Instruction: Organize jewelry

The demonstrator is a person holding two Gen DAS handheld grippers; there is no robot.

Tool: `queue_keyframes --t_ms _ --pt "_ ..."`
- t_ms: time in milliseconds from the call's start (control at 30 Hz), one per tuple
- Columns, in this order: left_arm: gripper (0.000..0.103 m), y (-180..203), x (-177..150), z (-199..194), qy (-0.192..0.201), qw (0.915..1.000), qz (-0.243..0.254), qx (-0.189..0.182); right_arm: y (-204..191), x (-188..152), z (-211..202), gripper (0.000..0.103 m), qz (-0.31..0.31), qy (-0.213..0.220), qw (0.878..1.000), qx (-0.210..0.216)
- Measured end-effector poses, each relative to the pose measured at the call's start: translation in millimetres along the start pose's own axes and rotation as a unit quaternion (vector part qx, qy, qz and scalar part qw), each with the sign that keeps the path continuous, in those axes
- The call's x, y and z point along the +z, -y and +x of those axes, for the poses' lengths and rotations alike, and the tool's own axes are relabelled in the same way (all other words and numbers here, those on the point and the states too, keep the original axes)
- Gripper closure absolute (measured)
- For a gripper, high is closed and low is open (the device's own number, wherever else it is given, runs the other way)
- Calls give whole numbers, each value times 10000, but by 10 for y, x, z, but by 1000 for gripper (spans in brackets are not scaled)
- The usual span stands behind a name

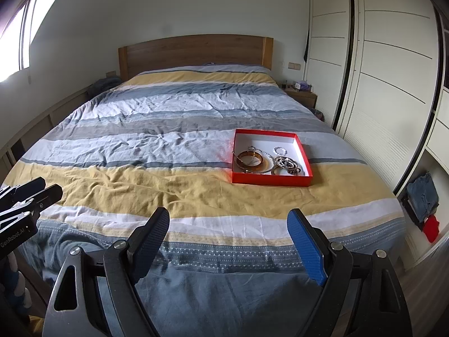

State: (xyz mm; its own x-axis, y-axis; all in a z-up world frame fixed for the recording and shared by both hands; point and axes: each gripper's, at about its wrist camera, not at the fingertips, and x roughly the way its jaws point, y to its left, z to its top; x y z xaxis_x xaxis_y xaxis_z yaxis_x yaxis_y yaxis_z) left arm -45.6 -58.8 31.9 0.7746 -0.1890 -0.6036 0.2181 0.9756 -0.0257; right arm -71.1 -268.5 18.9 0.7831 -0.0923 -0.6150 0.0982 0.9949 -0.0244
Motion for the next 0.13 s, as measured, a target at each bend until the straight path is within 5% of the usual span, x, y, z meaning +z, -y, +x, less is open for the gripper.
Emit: queue_keyframes --t_ms 133 --pt "52 2 -10 47 -36 10000 -13 -4 -8 -9 52 18 17 -67 10000 21"
